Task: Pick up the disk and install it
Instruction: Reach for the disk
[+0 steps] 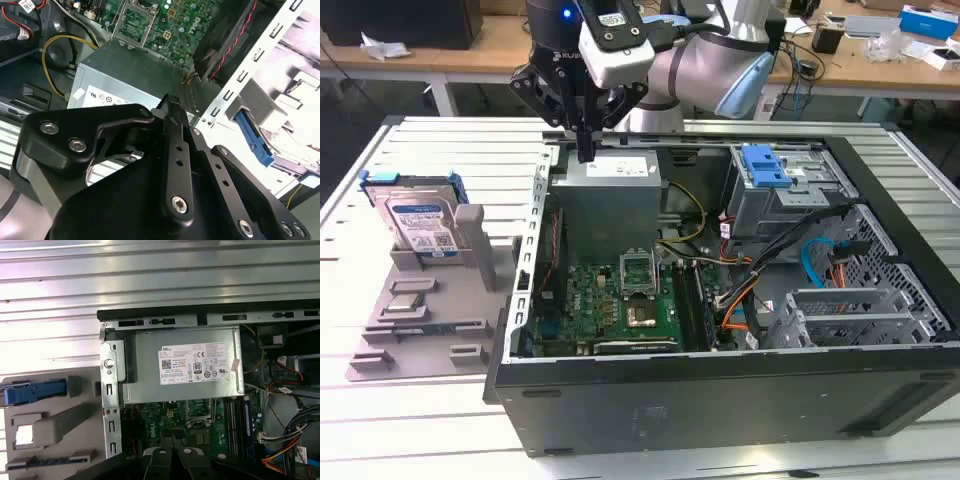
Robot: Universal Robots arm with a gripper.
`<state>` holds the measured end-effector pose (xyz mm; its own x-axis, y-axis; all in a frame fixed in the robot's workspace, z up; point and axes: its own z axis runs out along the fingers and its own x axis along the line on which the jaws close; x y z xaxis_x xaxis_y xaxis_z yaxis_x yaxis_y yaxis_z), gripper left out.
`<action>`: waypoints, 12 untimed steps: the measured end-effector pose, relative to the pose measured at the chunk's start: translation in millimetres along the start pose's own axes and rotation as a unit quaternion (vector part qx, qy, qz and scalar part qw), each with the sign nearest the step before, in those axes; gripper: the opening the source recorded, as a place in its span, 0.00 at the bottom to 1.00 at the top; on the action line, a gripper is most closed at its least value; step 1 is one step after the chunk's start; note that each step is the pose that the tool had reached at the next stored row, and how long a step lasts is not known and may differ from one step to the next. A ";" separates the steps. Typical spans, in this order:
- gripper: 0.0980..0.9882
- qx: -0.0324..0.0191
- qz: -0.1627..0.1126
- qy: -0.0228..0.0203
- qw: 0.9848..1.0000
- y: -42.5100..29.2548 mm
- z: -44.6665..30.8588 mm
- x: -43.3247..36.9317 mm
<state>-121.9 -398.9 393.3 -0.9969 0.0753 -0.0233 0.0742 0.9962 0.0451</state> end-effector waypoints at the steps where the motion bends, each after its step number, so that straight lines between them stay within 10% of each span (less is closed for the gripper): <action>1: 0.01 0.000 0.000 0.000 1.000 -0.2 -0.1 2.9; 12: 0.01 0.000 0.000 0.000 1.000 -2.3 -0.9 31.4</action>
<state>-153.4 -398.8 393.3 -0.9969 0.0753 -0.0233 0.0742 0.9962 0.0450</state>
